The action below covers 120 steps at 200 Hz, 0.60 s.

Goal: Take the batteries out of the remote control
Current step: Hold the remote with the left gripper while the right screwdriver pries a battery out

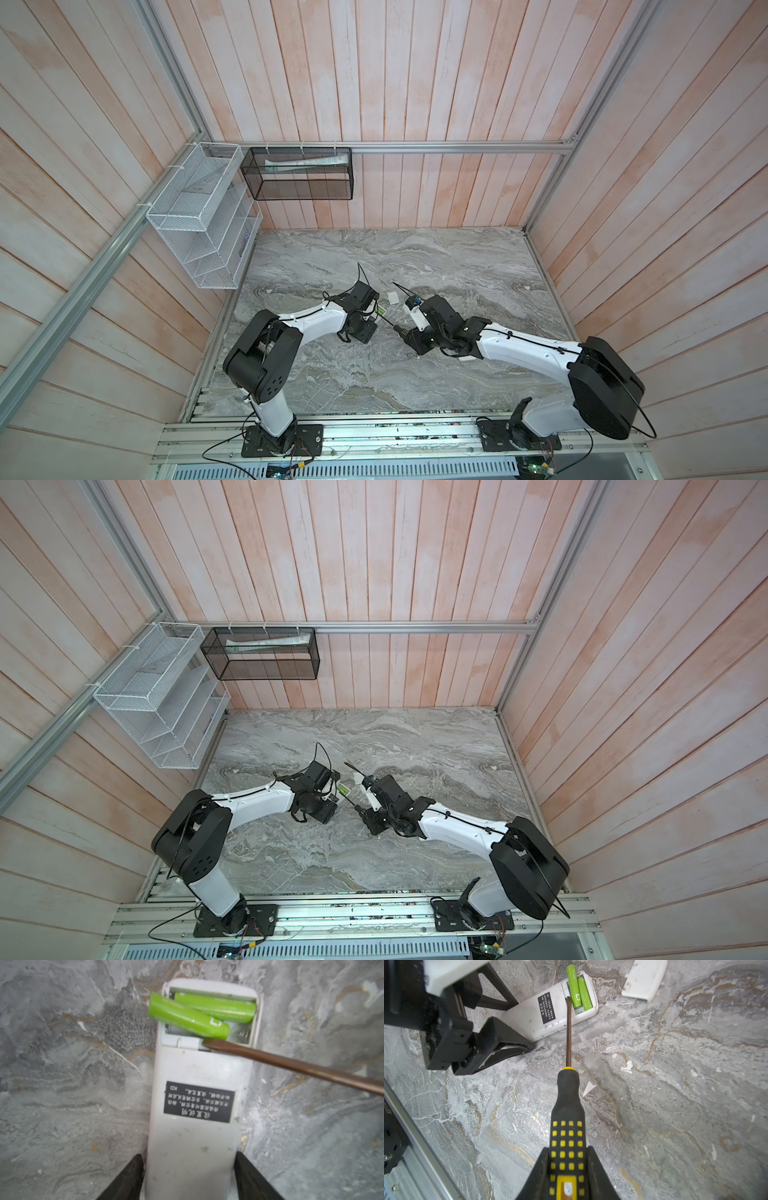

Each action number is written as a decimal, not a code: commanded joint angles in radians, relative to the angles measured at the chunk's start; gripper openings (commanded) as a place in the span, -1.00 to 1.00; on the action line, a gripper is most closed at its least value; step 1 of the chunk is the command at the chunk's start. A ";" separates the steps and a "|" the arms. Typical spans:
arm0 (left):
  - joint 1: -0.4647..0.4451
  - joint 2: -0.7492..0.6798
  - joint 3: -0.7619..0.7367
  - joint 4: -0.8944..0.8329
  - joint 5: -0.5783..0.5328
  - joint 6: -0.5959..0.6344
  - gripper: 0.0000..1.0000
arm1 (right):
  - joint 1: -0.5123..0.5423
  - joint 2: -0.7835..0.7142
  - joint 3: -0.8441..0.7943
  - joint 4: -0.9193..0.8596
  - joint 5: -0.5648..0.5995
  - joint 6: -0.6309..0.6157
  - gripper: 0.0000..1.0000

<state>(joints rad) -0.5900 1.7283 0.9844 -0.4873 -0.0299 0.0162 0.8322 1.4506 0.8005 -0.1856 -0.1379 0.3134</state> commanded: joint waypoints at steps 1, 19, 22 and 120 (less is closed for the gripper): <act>-0.007 0.001 -0.018 0.007 0.022 0.017 0.28 | -0.005 0.020 0.031 0.030 -0.014 -0.011 -1.00; -0.010 -0.004 -0.020 0.007 0.028 0.021 0.19 | -0.007 0.028 0.032 0.041 -0.002 -0.004 -1.00; -0.010 -0.005 -0.021 0.007 0.028 0.022 0.19 | -0.006 0.028 0.032 0.043 0.000 -0.004 -1.00; -0.029 -0.024 -0.015 -0.038 0.025 0.024 0.06 | -0.015 -0.017 -0.023 0.067 0.063 0.035 -1.00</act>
<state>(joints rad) -0.6037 1.7260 0.9813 -0.4881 -0.0154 0.0269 0.8261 1.4677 0.7975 -0.1299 -0.1059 0.3328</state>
